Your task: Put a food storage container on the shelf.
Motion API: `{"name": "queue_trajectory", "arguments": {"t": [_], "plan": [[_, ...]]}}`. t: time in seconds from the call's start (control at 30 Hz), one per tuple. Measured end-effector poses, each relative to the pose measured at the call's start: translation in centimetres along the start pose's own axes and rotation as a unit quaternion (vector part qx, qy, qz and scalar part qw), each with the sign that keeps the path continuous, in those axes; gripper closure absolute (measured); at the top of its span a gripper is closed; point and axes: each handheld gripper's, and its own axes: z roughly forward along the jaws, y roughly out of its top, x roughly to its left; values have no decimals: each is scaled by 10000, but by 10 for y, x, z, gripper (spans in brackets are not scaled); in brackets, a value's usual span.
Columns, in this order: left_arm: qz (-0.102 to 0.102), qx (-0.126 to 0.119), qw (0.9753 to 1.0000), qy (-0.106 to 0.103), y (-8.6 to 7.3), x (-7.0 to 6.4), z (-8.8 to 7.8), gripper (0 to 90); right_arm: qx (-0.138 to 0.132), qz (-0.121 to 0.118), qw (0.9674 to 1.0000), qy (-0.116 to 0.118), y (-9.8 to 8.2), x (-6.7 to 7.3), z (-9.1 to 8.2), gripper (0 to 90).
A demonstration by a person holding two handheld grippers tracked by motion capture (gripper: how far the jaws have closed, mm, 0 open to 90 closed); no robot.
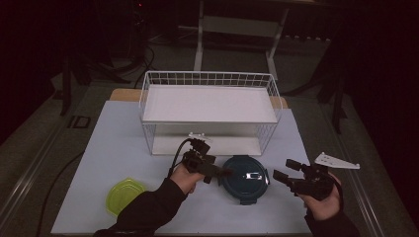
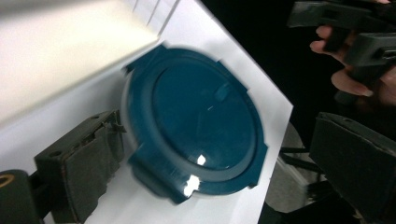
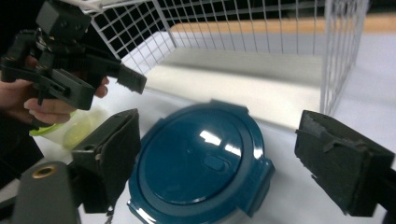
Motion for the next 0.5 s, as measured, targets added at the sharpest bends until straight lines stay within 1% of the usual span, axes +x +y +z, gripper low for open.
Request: {"name": "queue_trajectory", "arguments": {"t": [0.03, 0.07, 0.1, 0.13, 0.17, 0.2, 0.23, 0.27, 0.3, 0.33, 0.37, 0.43, 0.47, 0.5], "plan": [[-62, 77, 10000, 0, -2, 4, 2, 32, 64, 107, 9999, 35, -2, -3, 1, 156], [-181, 132, 9997, -12, -4, 7, 5, 38, 72, 190, 9998, 35, -3, -6, 2, 157], [-358, 192, 9992, 9, -7, 11, 8, 46, 93, 200, 9998, 32, -5, -8, 3, 158], [-727, 239, 9970, -118, -12, 18, 12, 50, 158, 187, 9997, -39, -9, -8, 4, 158], [-727, 239, 9970, -118, -12, 18, 12, 57, 158, 187, 9997, -39, -9, -8, 4, 158], [-1091, 276, 9936, -128, -17, 26, 16, 82, 213, 162, 9996, -46, -12, -8, 6, 159], [-1091, 276, 9936, -128, -17, 26, 16, 110, 213, 162, 9996, -46, -12, -8, 6, 159], [-1202, 302, 9922, -133, -19, 28, 18, 129, 232, 138, 9996, -47, -13, -7, 7, 164], [-1278, 352, 9911, -145, -21, 31, 19, 129, 232, 138, 9996, -47, -13, -7, 7, 164], [-1419, 445, 9887, -171, -24, 35, 21, 143, 241, 125, 9996, -69, -14, -6, 8, 166], [-1419, 445, 9887, -171, -24, 35, 21, 151, 241, 125, 9996, -69, -14, -6, 8, 166], [-1630, 457, 9853, -248, -27, 39, 23, 157, 234, 117, 9996, -59, -15, -5, 9, 166], [-1870, 452, 9803, -440, -30, 43, 24, 212, 240, 94, 9996, -73, -15, -5, 9, 166], [-1870, 452, 9803, -440, -30, 43, 24, 240, 240, 94, 9996, -73, -15, -5, 9, 166]]}}
